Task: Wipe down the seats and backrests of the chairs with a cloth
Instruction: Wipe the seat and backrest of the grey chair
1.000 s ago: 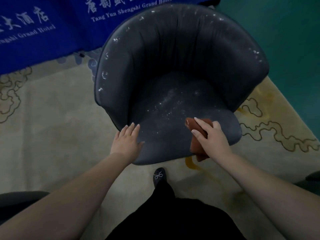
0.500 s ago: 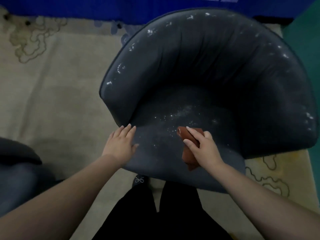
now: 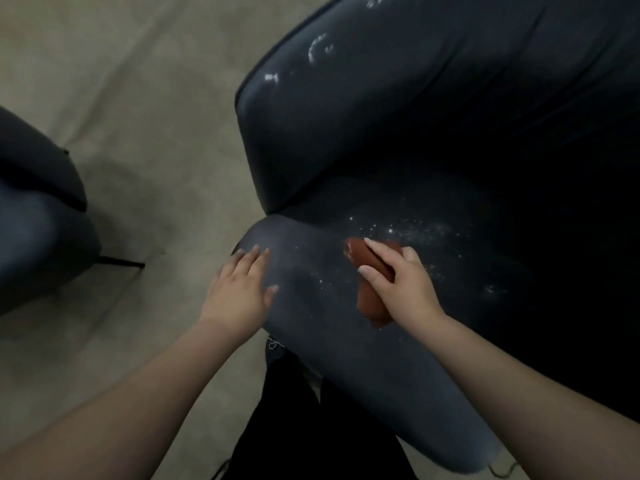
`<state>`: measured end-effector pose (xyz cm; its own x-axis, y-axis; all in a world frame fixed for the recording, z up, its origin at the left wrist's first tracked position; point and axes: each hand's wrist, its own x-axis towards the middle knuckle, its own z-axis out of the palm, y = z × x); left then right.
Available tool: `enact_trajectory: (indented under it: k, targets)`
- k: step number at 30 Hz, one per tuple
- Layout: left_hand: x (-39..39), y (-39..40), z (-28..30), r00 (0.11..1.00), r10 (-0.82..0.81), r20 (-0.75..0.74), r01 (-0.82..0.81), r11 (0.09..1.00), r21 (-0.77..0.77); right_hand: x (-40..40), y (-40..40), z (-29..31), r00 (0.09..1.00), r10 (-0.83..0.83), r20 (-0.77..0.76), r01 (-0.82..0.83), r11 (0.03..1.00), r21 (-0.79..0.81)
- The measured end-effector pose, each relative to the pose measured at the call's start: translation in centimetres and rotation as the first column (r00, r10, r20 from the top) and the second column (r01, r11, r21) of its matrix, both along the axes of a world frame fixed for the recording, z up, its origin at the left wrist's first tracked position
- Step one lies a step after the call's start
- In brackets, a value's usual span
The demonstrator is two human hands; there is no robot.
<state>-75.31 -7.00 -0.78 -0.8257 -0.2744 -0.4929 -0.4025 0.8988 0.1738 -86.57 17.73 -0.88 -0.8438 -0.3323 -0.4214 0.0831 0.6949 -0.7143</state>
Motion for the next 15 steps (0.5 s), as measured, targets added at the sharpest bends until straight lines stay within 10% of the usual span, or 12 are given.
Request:
enact_trajectory:
  k: [7,15]
  targets:
    - [0.5,0.3,-9.0,0.997,0.081,0.006,-0.081,0.994,0.067,0.8,-4.7,-9.2,0.981,0.106,-0.162,-0.105,0.994,0.018]
    - [-0.1,-1.4,-14.3,0.972,0.150,-0.182,-0.138,0.987,0.076,1.3,-7.1,-14.6,0.897,0.247,-0.367,-0.056,0.887,0.458]
